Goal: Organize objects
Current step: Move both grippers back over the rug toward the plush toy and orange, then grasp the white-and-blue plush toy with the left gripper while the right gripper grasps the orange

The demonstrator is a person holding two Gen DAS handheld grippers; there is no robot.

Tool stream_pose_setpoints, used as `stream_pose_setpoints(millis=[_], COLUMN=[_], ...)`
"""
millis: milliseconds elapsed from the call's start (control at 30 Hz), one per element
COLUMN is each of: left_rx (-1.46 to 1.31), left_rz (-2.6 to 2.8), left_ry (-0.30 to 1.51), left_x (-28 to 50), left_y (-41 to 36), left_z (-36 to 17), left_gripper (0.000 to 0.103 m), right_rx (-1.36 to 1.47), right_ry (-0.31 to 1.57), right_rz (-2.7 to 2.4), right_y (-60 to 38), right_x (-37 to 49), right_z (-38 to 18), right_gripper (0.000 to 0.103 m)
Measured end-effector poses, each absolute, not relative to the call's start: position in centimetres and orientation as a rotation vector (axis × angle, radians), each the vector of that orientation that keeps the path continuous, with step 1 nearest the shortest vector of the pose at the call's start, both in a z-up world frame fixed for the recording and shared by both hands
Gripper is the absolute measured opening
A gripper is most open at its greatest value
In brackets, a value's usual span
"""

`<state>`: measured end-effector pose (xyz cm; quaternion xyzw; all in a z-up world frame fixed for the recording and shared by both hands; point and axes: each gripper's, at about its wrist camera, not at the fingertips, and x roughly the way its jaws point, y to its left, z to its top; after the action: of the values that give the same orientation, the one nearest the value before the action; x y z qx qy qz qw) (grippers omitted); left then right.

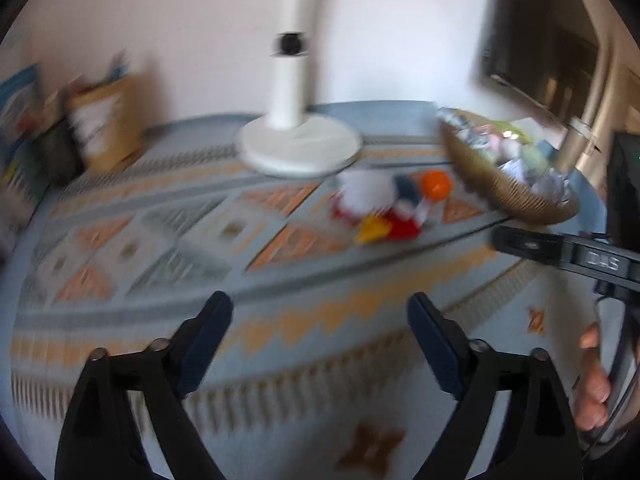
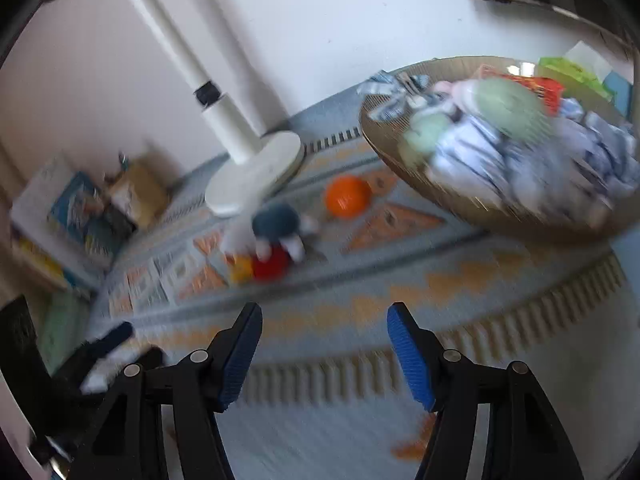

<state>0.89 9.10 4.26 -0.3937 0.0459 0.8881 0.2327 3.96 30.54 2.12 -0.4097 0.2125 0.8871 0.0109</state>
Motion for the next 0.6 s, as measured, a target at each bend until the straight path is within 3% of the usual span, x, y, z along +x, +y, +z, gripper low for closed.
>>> stream_pose_setpoints(millis=[133, 300, 467, 500, 533, 600], left_rx=[-1.022, -1.056, -1.146, -1.14, -1.127, -1.128], left_rz=[2.398, 2.326, 2.236, 2.236, 2.243, 2.227], left_ry=[0.294, 0.349, 0.365, 0.366, 0.374, 0.371], left_x=[-2.8, -6.1, -7.7, -7.7, -7.6, -7.5], left_y=[13.5, 16.9, 18.7, 18.7, 18.8, 18.8], left_z=[4.3, 2.5, 1.1, 1.1, 1.2, 1.1], left_gripper=[0.096, 0.096, 0.095, 0.092, 0.079, 0.068], right_rx=[-1.242, -1.181, -1.144, -1.145, -1.155, -1.155], right_ry=[0.778, 0.849, 0.784, 0.743, 0.704, 0.68], right_rz=[2.658, 2.593, 2.594, 2.598, 2.597, 2.6], right_y=[31.2, 32.3, 32.5, 32.2, 31.9, 31.7], right_x=[-0.6, -4.1, -6.1, -6.4, -6.5, -6.7], right_z=[1.2, -0.4, -0.4, -0.4, -0.4, -0.3], right_gripper=[0.063, 0.063, 0.062, 0.056, 0.048, 0.036])
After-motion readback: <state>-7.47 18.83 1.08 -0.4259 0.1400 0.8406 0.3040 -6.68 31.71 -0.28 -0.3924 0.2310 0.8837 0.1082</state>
